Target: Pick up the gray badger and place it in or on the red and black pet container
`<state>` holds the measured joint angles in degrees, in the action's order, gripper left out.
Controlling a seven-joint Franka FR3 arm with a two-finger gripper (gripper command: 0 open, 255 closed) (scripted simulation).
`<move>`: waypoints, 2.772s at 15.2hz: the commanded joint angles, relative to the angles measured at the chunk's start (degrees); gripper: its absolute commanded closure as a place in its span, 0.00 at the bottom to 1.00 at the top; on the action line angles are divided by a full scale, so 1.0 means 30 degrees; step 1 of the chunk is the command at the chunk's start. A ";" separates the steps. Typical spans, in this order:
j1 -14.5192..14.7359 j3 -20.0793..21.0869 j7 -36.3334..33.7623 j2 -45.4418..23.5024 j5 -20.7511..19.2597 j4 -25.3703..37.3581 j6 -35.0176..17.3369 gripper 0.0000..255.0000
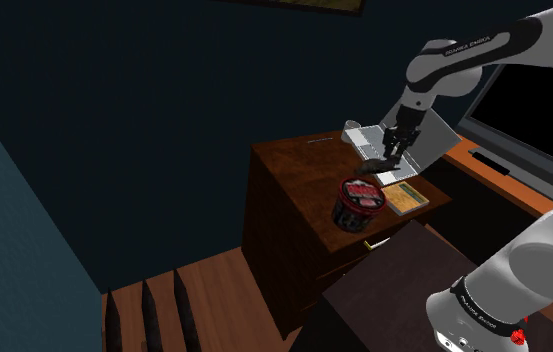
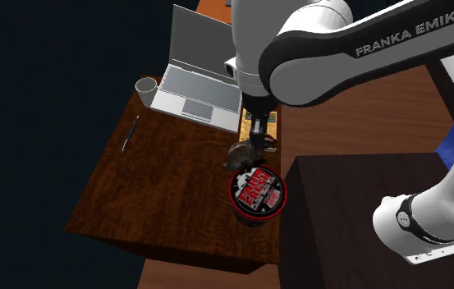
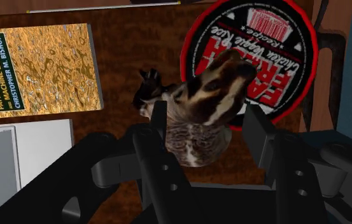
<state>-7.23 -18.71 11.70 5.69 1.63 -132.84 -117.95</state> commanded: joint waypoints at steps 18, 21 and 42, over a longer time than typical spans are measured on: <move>0.0493 0.1373 -0.2568 0.4409 -0.0708 -0.6912 -0.2741 1.00; 0.0567 0.1275 -0.2388 0.3734 -0.0558 -0.7218 -0.3706 1.00; 0.0567 0.1194 -0.2267 0.3481 -0.0526 -0.6974 -0.3706 0.00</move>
<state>-5.36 -15.27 5.28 14.74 0.45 -154.12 -130.88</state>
